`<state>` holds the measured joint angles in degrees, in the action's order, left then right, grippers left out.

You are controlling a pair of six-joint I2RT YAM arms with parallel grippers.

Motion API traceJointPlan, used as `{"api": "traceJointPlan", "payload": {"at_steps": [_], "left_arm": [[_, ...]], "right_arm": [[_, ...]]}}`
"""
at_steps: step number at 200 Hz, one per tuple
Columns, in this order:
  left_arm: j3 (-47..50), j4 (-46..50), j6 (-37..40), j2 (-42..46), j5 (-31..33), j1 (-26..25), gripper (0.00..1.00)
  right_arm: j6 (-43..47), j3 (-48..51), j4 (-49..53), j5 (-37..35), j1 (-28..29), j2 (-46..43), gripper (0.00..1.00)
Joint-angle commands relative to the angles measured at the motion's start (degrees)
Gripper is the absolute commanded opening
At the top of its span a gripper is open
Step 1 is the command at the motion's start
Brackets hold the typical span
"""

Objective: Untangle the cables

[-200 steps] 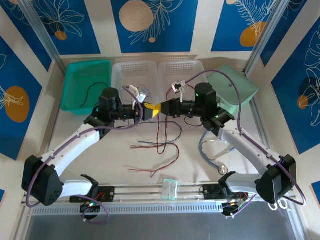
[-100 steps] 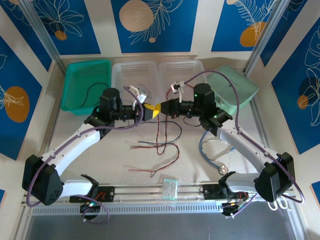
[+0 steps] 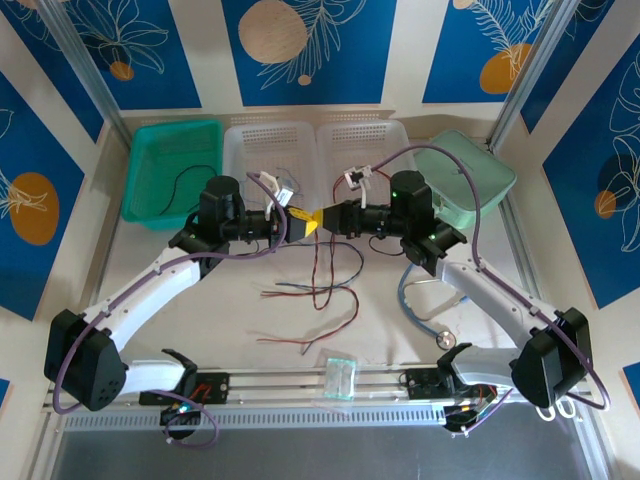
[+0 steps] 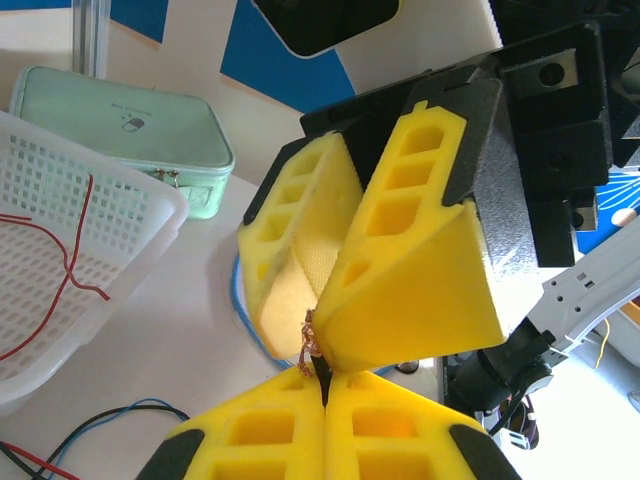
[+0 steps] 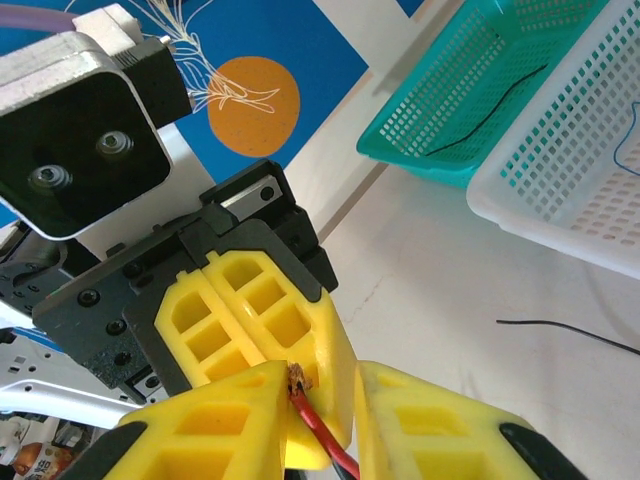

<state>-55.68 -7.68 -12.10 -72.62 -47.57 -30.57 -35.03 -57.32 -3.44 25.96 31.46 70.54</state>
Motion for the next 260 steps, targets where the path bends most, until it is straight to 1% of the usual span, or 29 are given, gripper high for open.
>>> {"api": "traceJointPlan", "payload": {"at_steps": [1, 14, 24, 63, 79, 103, 130, 142, 158, 169, 210, 221, 260], "left_arm": [[-1.73, -1.98, -0.27, 0.02, -1.22, -0.54, 0.00], [-1.80, -2.18, -0.34, -0.09, -1.21, -0.55, 0.00], [-1.93, -2.18, -0.35, -0.16, -1.37, -0.54, 0.00], [-2.15, -1.40, -0.04, -0.16, -1.58, -0.55, 0.00], [-2.06, -1.19, 0.06, 0.00, -1.47, -0.52, 0.00], [-1.96, -1.19, -0.02, 0.00, -1.48, -0.52, 0.00], [-2.06, -1.19, 0.00, 0.09, -1.58, -0.55, 0.00], [-2.15, -1.02, 0.08, 0.09, -1.47, -0.50, 0.00], [-2.02, -1.01, 0.04, 0.14, -0.41, -0.50, 0.00], [-1.89, -1.32, -0.15, 0.36, 0.21, -0.50, 0.05], [-0.95, -4.55, -1.99, 0.47, 1.60, -0.46, 0.14], [-0.66, -5.01, -2.32, 0.44, 1.68, -0.44, 0.18], [-0.46, -5.48, -2.33, 0.56, 2.13, -0.46, 0.18]], "right_arm": [[-0.21, 1.31, 0.29, -0.63, -0.53, -1.64, 0.22], [-0.24, 1.40, 0.20, -0.47, -0.59, -1.51, 0.18], [-0.22, 1.26, 0.26, -0.01, -0.57, -1.22, 0.17], [-0.48, 0.46, -0.50, 1.89, -0.37, -0.11, 0.21], [-0.39, 0.11, -0.34, 1.92, -0.26, 0.24, 0.21], [0.03, 0.01, 0.13, 1.63, -0.26, 0.78, 0.13], [0.46, 0.28, 0.32, 0.88, -0.17, 0.99, 0.06], [0.70, 0.28, 0.72, -0.04, -0.09, 0.75, 0.00], [0.75, 0.45, 0.83, -0.80, -0.17, 0.39, 0.00], [0.75, 0.30, 0.97, -0.73, -0.17, 0.25, 0.00], [1.34, 0.27, 2.03, -1.29, -0.17, 0.01, 0.00], [1.17, 0.52, 1.78, -1.27, -0.17, -0.14, 0.00], [0.75, 0.72, 1.07, -0.40, -0.19, -0.15, 0.00]]}}
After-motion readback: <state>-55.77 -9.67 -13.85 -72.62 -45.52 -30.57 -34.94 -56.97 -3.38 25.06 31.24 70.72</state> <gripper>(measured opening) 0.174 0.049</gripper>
